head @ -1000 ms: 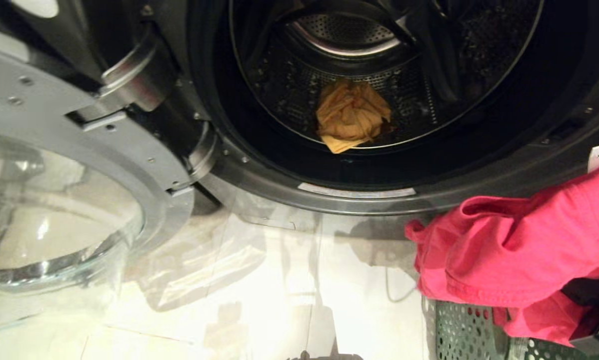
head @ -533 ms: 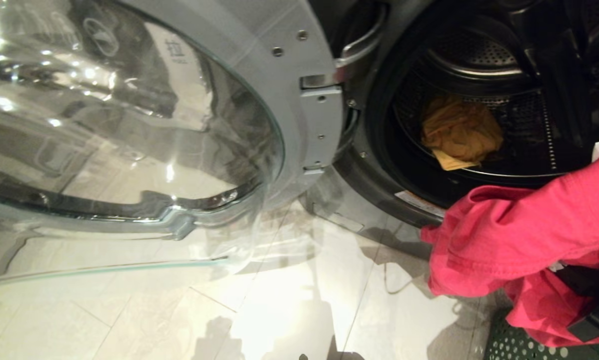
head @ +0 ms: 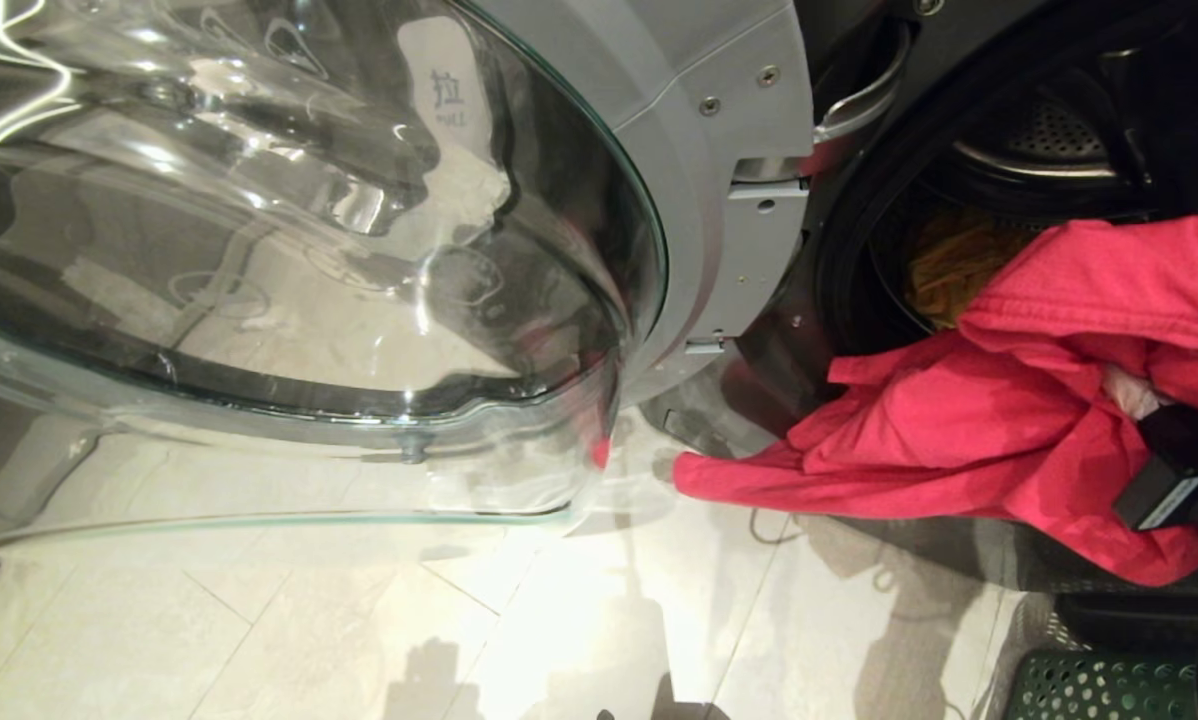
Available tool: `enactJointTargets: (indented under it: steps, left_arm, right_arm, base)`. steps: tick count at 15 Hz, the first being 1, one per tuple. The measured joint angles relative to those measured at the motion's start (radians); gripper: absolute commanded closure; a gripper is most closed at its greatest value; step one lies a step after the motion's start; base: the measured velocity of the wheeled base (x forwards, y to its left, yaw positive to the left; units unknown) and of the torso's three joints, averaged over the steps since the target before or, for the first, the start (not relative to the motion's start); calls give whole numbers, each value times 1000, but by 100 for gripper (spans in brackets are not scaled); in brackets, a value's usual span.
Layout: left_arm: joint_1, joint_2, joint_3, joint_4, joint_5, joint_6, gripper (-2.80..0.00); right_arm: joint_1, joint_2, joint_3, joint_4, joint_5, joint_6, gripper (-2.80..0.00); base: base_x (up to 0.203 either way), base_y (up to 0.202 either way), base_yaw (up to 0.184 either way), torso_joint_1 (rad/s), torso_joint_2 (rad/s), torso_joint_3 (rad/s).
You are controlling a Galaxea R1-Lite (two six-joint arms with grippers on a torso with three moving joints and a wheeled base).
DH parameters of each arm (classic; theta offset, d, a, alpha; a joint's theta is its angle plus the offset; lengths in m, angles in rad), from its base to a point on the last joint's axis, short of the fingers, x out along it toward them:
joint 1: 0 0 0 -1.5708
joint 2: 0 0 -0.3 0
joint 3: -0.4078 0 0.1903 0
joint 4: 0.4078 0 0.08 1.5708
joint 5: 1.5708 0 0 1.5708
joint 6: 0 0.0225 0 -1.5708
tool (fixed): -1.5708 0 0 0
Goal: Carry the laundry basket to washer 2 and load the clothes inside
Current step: Place the clothes into the washing machine
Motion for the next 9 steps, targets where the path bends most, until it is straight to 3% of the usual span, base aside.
enactJointTargets:
  steps: [5, 9]
  left_arm:
    - [0, 0, 0, 0, 0, 0, 0]
    - [0, 0, 0, 0, 0, 0, 0]
  right_arm:
    - [-72, 123, -110, -67, -59, 49, 0]
    - [-197, 303, -331, -146, -67, 95, 0]
  base:
    - [0, 0, 0, 0, 0, 0]
    - [0, 0, 0, 0, 0, 0]
